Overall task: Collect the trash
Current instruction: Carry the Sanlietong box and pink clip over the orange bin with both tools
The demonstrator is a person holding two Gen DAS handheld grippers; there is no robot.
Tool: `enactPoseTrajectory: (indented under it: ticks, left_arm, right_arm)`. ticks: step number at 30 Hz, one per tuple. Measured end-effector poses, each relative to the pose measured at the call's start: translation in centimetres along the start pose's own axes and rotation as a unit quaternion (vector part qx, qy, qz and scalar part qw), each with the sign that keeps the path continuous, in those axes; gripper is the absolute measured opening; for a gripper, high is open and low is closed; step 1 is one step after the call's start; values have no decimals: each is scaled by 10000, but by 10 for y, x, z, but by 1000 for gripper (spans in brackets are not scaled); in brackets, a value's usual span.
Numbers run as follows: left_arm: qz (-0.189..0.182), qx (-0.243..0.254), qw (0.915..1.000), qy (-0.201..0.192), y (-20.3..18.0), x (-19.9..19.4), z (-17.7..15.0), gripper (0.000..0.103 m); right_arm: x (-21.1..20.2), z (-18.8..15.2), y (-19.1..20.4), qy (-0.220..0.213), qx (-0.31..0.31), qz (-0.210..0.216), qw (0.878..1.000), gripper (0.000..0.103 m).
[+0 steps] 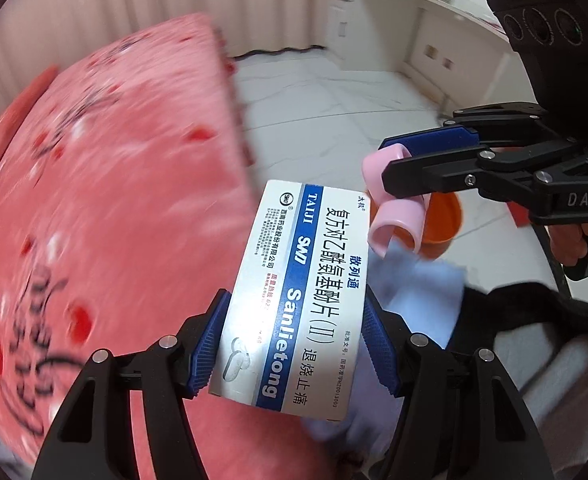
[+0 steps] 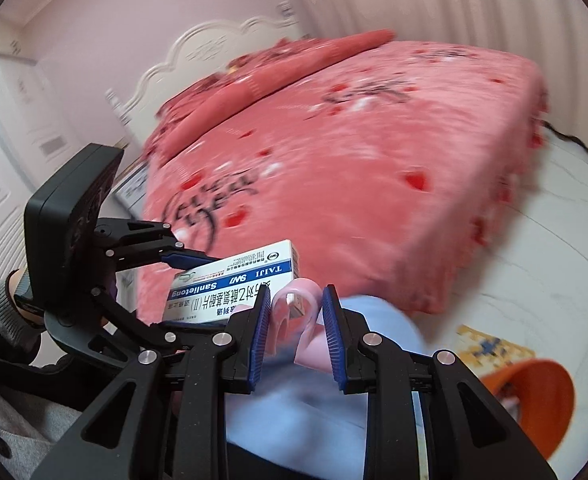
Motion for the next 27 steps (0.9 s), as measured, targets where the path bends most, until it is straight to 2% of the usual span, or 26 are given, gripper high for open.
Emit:
enactPoseTrajectory:
  ticks: [7,14,22,25,27]
  left_arm:
    - [-555,751,9955,128,-61,56,63,64]
    - [-1006,1281,9858,403,-115,115,103,64]
    - [-1291,1386,9785,816,-152,178,113,64]
    - [-1237,1405,9780,924,-154,195,118,65]
    - [-1111,1408,9798,886,-155,194,118,70]
  right_arm:
    - [-61,-26,-106,-319,823,-769,9931,27]
    - [-109,-69,-209,-462,1679,-1427,9743,27]
    - [-115,-120,-280,-363,2361,-1719,9557,27]
    - [-114,-130,-295,-375,2516,-1733,9514,27]
    - [-111,-133,-300,-352,2576,-1762,9494,30]
Point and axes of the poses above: each gripper's, at about its wrist camera, not at the fingertips, and x roughly the way its jaws point, y to its left, z to its top, the point moved 10 cm from there along x, roughly the way its jaws point, and after that the axes turned 7 degrees about -z, right-handed, at the moved point
